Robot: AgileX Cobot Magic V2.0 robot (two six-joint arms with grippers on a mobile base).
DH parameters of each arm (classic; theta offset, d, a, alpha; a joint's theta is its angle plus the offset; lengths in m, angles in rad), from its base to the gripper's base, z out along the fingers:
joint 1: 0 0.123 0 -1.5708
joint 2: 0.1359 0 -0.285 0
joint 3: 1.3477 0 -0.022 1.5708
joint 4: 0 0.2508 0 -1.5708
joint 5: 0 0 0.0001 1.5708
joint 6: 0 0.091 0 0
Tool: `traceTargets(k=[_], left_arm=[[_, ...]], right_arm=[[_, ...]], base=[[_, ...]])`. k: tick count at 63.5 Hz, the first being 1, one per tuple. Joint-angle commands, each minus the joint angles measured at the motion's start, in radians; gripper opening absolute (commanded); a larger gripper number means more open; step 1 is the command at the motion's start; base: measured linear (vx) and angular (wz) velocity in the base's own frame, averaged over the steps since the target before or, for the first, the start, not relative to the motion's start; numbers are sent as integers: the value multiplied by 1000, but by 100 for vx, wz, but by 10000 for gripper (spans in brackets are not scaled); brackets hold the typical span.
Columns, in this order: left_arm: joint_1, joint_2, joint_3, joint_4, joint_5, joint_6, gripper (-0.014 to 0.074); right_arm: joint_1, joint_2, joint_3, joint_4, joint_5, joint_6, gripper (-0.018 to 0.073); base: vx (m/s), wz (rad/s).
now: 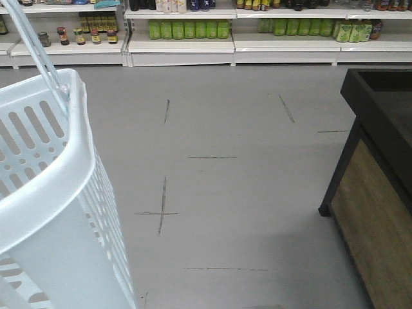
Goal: Pick three apples into basket with both arms
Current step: 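Drive the base across the floor holding the basket in the left gripper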
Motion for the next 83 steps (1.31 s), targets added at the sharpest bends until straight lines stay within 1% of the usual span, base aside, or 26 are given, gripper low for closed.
traceTargets(k=[1,40,83], left_arm=[[-6,-6,-26,33,-78,-16,-6],[-6,-6,-26,33,-78,-16,-6],[-6,-6,-26,33,-78,-16,-6]], right_arm=[[-5,-13,14,-3,-75,-9,-9],[-5,-13,14,-3,-75,-9,-9],[-5,-13,14,-3,-75,-9,-9]], base=[[9,25],[11,15],[16,-5]])
